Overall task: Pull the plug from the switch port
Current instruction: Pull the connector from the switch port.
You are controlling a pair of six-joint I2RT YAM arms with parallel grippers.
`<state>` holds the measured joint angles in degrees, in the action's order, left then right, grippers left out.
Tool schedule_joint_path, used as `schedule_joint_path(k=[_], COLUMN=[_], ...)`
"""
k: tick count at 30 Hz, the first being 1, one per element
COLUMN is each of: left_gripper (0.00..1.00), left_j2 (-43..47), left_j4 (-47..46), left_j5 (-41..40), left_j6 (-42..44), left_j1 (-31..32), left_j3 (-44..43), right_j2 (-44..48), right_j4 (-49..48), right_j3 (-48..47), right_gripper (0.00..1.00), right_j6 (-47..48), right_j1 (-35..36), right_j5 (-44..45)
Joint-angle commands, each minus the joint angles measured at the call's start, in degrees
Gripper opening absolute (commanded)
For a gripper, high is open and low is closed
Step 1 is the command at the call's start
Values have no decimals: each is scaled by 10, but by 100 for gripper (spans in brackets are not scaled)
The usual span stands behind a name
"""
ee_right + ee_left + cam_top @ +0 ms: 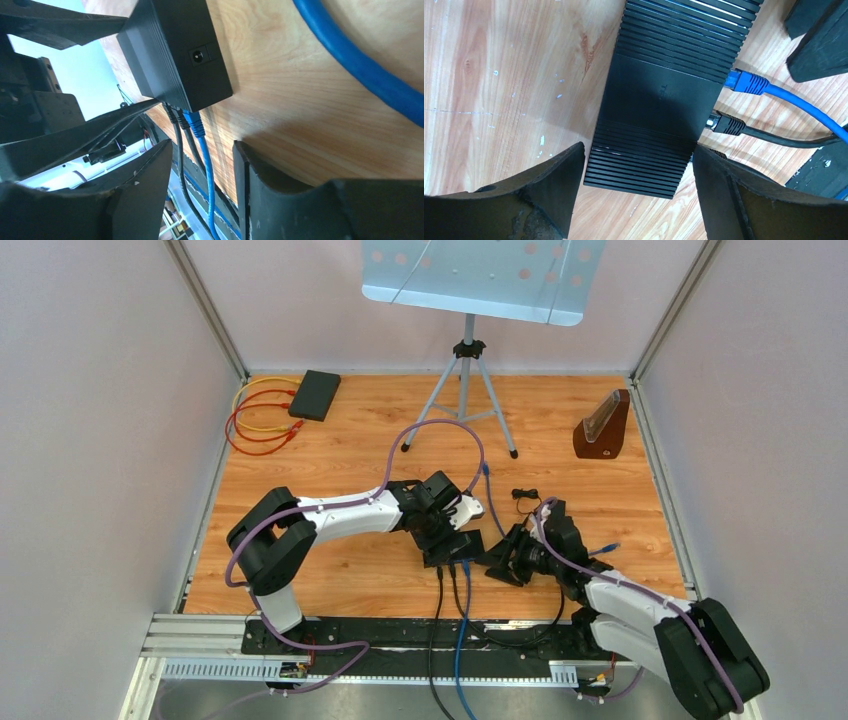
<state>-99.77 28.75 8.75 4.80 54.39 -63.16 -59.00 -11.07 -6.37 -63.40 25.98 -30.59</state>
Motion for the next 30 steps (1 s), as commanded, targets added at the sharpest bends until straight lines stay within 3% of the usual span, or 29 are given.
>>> schedule_joint_path(k=[1,11,17,30], left_gripper=[84,73,68,65], left_j2=[5,11,14,5], left_j4=[-16,-23,-23,-23], left_j5=[12,26,32,36], left_j6=[12,12,14,15], left_j1=[3,3,3,3], left_j3=[2,18,22,16], right_j2=[-39,-115,-96,-121], right_j4=[-71,-140,-185,-246], right_j3=[-5,1,39,39], right_gripper=[47,36,39,42], right_j6=[-16,-100,-159,-128], right_j1=[26,71,74,95], right_j5=[9,111,198,172])
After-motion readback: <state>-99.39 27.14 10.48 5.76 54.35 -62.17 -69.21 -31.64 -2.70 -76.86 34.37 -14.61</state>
